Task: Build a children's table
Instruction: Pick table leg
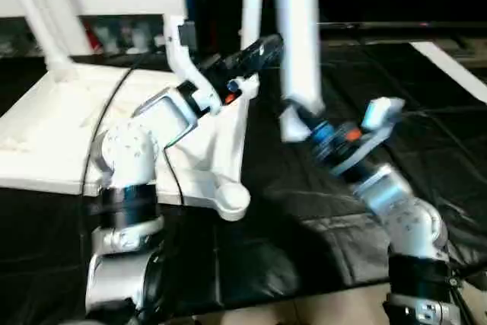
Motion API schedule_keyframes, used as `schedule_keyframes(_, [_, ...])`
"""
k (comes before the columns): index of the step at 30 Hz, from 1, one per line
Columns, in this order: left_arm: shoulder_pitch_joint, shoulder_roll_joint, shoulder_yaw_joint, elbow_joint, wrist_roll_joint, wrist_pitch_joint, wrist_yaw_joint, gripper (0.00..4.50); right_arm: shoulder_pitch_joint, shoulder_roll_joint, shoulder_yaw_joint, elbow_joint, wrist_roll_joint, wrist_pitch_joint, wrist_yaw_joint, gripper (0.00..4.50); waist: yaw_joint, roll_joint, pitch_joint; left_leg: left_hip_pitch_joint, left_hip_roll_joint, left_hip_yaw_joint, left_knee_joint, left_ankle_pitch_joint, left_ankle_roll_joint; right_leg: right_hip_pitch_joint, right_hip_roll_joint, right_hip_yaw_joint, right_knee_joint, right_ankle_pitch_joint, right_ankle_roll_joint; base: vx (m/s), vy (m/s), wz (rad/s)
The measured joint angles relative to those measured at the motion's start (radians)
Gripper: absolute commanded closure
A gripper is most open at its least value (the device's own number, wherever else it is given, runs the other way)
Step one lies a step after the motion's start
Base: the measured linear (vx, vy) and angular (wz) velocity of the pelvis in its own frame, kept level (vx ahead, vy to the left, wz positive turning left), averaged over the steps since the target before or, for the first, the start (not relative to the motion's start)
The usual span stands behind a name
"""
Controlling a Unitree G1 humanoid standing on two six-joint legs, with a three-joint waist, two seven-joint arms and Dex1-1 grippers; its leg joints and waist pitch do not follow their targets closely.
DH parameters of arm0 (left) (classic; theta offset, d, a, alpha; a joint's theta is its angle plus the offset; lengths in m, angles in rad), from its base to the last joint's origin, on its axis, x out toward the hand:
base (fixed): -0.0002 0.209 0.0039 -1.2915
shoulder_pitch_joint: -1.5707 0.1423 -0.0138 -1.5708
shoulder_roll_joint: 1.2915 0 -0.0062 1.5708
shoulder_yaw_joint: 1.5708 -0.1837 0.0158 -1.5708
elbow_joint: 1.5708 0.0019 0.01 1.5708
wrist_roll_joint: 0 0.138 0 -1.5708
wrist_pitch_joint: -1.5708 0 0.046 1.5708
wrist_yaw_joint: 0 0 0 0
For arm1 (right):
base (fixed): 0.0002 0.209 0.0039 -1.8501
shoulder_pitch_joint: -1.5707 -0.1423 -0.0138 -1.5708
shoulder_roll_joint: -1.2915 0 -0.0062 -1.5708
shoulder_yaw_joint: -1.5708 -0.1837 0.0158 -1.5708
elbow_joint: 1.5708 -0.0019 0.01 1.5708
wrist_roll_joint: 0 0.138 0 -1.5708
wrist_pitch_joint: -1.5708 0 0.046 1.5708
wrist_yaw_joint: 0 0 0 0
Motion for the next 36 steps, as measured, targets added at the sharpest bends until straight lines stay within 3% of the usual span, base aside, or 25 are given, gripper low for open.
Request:
schedule_keyframes(4, [-0.007, -0.005, 0.005, 0.005, -0.02, 0.001, 0.004, 0.0, 0.0, -0.018, 0.036, -0.019, -0.03, -0.006, 0.01, 1.71, 0.005, 0.0, 0.0, -0.001, 0.0, 0.0, 0.0, -0.001, 0.001, 0.0, -0.001, 0.0, 0.0, 0.001, -0.002, 0.0, 0.0, 0.0])
schedule_keyframes(9, [-0.008, -0.007, 0.004, 0.019, -0.029, -0.001, 0.005, 0.7, 0.0, -0.043, 0.08, -0.029, -0.078, -0.031, 0.011, 1.71, 0.003, 0.0, 0.0, 0.0, 0.0, 0.0, 0.0, 0.0, 0.0, 0.0, -0.001, 0.0, 0.0, -0.002, 0.003, 0.0, 0.0, 0.0])
schedule_keyframes(17, [-0.008, 0.001, 0.004, 0.029, -0.026, -0.01, 0.041, 1.31, -0.001, -0.073, 0.166, -0.029, -0.21, -0.125, -0.023, 1.73, 0.001, 0.0, 0.0, 0.0, 0.0, 0.0, 0.0, 0.0, 0.0, 0.0, -0.001, 0.0, 0.0, -0.001, 0.004, 0.0, 0.0, 0.0])
schedule_keyframes(26, [-0.008, 0.034, -0.044, 0.029, 0.049, -0.05, 0.065, 1.97, -0.011, -0.089, 0.202, -0.015, -0.298, -0.183, -0.061, 1.73, 0.0, 0.0, 0.0, 0.0, 0.0, 0.0, 0.0, 0.0, 0.0, 0.0, -0.001, 0.0, 0.0, -0.001, 0.004, 0.0, 0.0, 0.0])
schedule_keyframes(36, [-0.014, 0.036, -0.042, 0.044, 0.069, -0.086, 0.097, 2.62, -0.02, -0.096, 0.219, 0.006, -0.33, -0.215, -0.069, 1.73, -0.001, -0.001, 0.0, 0.0, 0.0, 0.0, 0.0, 0.0, 0.0, 0.0, -0.001, 0.0, 0.0, -0.001, 0.004, 0.0, 0.0, 0.0])
